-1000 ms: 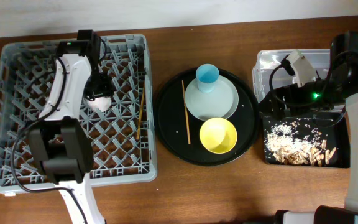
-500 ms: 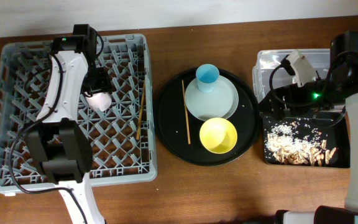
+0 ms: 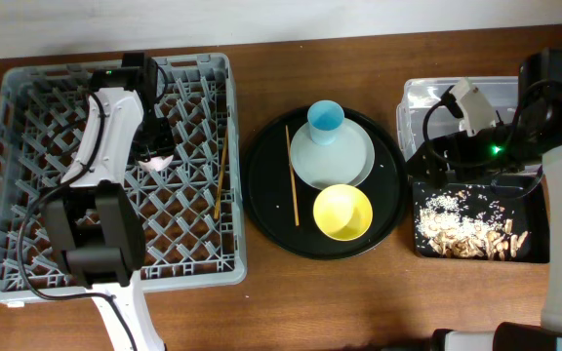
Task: Sort waste into correct bins and load items into the dishwasher rack
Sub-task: 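Lower the pink cup upside down into the rack with the left gripper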
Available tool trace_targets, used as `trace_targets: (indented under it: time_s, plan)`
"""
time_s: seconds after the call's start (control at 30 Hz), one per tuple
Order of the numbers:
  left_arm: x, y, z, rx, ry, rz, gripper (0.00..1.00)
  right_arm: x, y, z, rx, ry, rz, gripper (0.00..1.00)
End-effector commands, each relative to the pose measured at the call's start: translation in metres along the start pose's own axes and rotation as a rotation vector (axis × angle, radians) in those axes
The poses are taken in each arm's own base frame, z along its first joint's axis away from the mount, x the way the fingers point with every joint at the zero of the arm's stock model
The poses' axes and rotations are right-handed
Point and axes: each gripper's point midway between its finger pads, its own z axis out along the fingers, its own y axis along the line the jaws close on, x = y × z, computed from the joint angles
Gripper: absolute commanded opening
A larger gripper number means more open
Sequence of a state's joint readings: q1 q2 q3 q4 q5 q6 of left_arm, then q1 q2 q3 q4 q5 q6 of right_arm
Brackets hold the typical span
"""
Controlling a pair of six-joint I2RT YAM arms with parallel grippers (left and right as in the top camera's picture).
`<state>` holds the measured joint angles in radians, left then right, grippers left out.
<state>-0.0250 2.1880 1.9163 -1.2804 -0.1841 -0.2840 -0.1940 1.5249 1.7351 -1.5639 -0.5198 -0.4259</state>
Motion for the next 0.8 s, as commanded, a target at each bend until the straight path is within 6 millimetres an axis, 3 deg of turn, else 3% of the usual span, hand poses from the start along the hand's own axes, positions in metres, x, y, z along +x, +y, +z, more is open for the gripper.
trace_targets:
  time_s: [0.0,0.1,0.27,0.4,0.53,0.67,0.77]
  plan:
    - [0.002,0.011,0.004,-0.047,0.013,-0.011,0.60,0.000,-0.003,0.000,0.009,0.003,0.000,0.99]
    - [0.011,0.014,-0.001,-0.055,0.044,-0.004,0.65,0.000,-0.003,0.000,0.009,0.003,0.000,0.99]
    - [0.005,0.013,-0.048,0.013,-0.012,-0.019,0.67,0.000,-0.003,0.000,0.009,0.003,0.000,0.99]
    - [0.000,0.014,-0.078,0.052,-0.090,-0.034,0.79,0.000,-0.003,0.000,0.009,0.003,0.000,0.99]
    - [0.012,0.004,-0.079,0.109,-0.039,-0.020,0.83,0.000,-0.003,0.000,0.009,0.003,0.000,0.99]
    - [0.034,0.007,-0.074,0.076,0.047,0.002,0.64,0.000,-0.003,0.000,0.009,0.003,0.000,0.99]
    - [0.045,0.006,-0.061,0.063,0.097,0.011,0.63,0.000,-0.003,0.000,0.009,0.003,0.000,0.99]
